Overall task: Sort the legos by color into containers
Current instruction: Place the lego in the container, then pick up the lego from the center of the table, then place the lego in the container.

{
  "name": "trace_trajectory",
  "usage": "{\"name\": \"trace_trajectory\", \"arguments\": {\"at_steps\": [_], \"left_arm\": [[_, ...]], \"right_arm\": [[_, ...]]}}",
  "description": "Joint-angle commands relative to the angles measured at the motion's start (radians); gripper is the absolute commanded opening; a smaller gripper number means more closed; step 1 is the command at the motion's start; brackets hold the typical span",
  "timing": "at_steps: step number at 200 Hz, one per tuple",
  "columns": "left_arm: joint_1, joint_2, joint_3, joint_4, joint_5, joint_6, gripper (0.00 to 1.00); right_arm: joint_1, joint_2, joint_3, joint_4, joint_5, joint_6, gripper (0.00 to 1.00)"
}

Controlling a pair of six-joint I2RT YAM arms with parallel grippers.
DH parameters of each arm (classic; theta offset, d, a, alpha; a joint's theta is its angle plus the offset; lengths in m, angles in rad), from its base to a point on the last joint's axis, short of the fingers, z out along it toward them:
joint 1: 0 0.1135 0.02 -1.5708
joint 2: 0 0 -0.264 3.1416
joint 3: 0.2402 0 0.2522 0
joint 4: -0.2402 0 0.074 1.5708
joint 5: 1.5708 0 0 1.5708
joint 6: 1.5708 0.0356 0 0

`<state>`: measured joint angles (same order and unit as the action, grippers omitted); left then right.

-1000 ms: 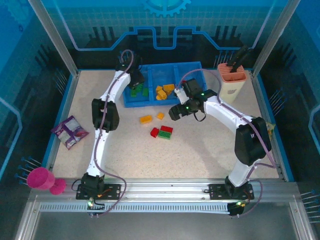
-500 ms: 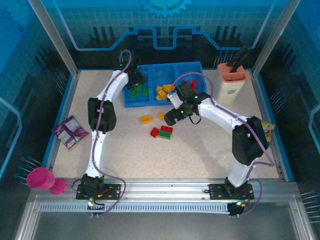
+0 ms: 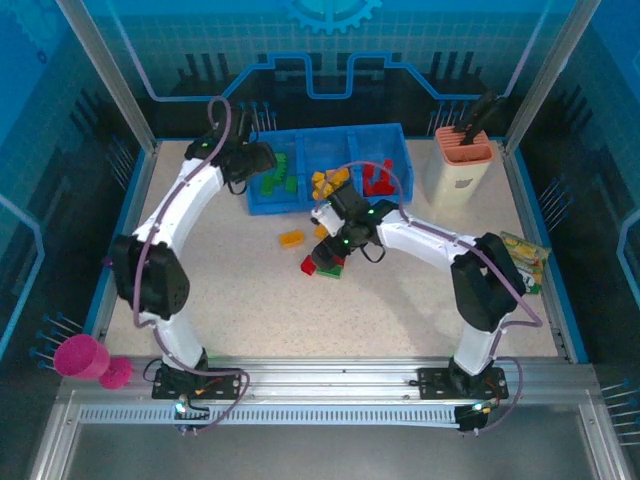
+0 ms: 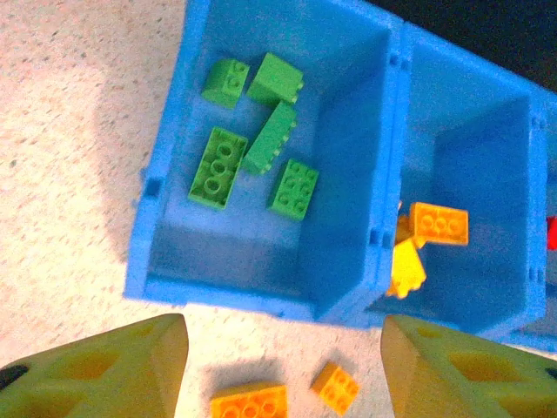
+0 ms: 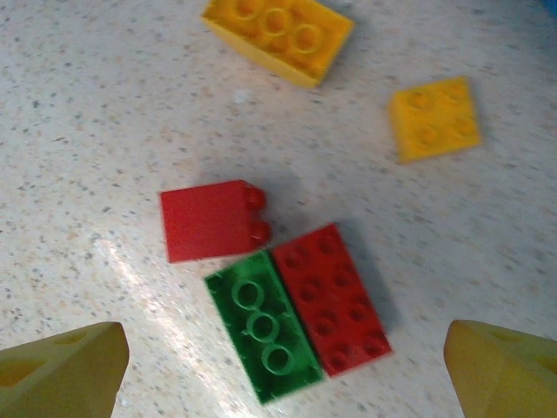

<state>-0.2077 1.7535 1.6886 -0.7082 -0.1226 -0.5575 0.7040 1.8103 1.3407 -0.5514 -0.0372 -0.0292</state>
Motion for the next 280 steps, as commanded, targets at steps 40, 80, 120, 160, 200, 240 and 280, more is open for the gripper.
{"name": "trace_trajectory", "arguments": {"at_steps": [40,80,120,160,200,240,280], "left_arm": [[0.002,-0.27,-0.233,0.03,0.114,-0.002,0.63],[0.002,-0.349,-0.268,-0.023,0.105,0.022,0.64],[0.002,-0.337,-0.241,-0.034,0.123,0.032,0.64],[0.003,-0.33,-0.24,-0.061,0.128,0.046,0.64],[0.001,-0.355,-0.267,-0.16,0.096,0.094,0.64],[-0.039,-0.408,-0.397,-0.208,0.075,0.089,0.64],[-0.136,-0.43,-0.52,-0.177,0.099,-0.091,0.65]], "right_arm": [[0.061,0.119,0.064,0.062,-0.044,-0.062,0.95],[0.072,0.188,0.112,0.032,-0.028,-0.096,0.94],[0.081,0.279,0.178,-0.005,-0.03,-0.132,0.86],[0.09,0.314,0.198,-0.036,-0.011,-0.161,0.59],[0.081,0.26,0.203,-0.053,0.009,-0.196,0.4],[-0.013,0.126,0.251,-0.083,0.008,-0.219,0.39],[-0.184,0.044,0.341,-0.095,0.013,-0.241,0.38]]}}
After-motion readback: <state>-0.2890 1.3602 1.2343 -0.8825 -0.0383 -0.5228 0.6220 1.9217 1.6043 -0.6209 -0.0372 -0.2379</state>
